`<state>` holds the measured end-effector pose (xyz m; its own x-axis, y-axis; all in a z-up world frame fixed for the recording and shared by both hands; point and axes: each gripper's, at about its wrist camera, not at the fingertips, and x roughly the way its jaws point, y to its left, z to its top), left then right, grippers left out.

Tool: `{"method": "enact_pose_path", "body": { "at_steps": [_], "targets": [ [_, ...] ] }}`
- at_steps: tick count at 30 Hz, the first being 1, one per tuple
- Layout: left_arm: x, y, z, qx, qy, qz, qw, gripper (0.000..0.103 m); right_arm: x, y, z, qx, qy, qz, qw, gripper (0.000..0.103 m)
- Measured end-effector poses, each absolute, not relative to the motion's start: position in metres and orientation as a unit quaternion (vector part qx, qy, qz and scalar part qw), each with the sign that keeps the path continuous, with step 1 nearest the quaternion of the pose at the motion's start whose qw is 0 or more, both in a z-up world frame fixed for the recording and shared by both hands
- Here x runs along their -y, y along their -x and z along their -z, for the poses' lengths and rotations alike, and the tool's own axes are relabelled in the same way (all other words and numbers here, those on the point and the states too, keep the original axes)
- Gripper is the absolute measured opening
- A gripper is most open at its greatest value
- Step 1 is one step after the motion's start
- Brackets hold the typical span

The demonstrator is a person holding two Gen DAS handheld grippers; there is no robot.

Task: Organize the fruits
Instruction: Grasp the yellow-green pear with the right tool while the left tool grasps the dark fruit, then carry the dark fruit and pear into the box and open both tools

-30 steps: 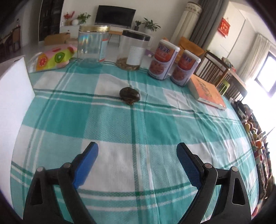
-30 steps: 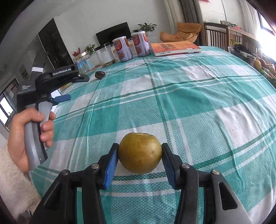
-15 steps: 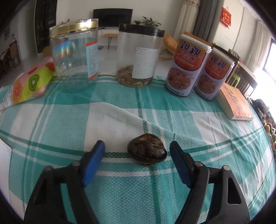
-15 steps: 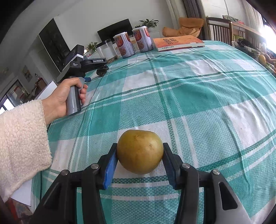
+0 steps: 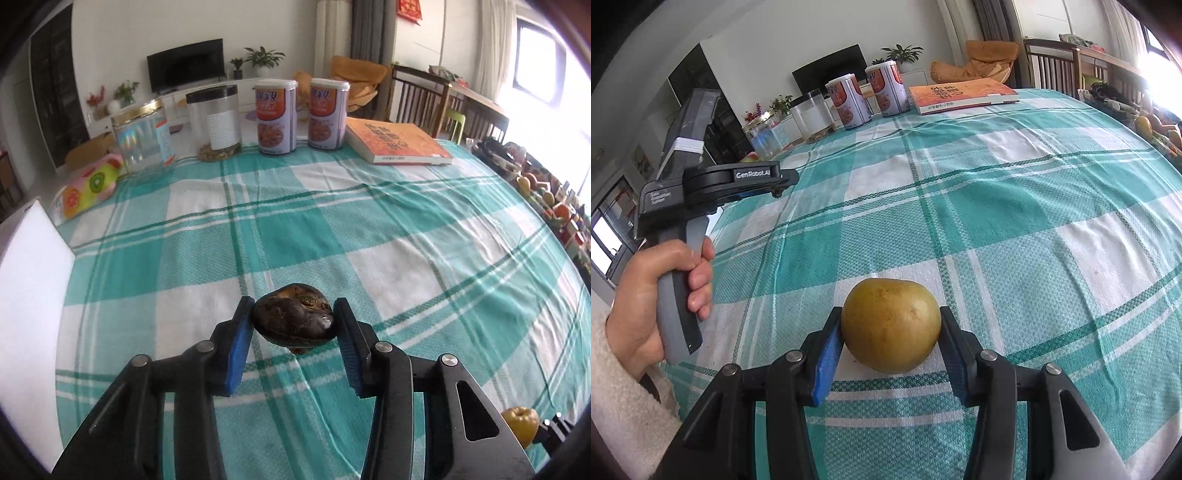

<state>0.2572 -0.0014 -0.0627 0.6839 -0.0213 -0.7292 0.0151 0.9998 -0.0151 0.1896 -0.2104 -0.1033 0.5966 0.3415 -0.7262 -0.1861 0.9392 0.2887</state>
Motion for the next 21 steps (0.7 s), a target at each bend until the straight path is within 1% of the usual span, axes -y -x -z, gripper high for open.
{"method": "enact_pose_path", "body": {
  "at_steps": [5,13,15,18,21],
  "targets": [
    [0.013,-0.205,0.037,-0.373,-0.017,0.014,0.928,0.045,0.224,-0.178,0.093,-0.396,-0.111,-0.121,0.904,0.05],
    [0.01,-0.166,0.009,-0.348,-0.032,0.018,0.937,0.045,0.226,-0.164,0.08,-0.364,-0.11,-0.103,0.919,0.05],
    [0.003,-0.154,0.002,-0.354,-0.005,0.034,0.934,0.045,0.224,-0.162,0.078,-0.361,-0.103,-0.101,0.921,0.05],
    [-0.026,-0.129,-0.014,-0.375,0.089,0.085,0.919,0.045,0.218,-0.156,0.074,-0.358,-0.092,-0.107,0.923,0.05],
    [-0.059,-0.094,-0.036,-0.374,0.151,0.128,0.906,0.045,0.203,-0.144,0.068,-0.356,-0.077,-0.136,0.921,0.05]
  ]
}}
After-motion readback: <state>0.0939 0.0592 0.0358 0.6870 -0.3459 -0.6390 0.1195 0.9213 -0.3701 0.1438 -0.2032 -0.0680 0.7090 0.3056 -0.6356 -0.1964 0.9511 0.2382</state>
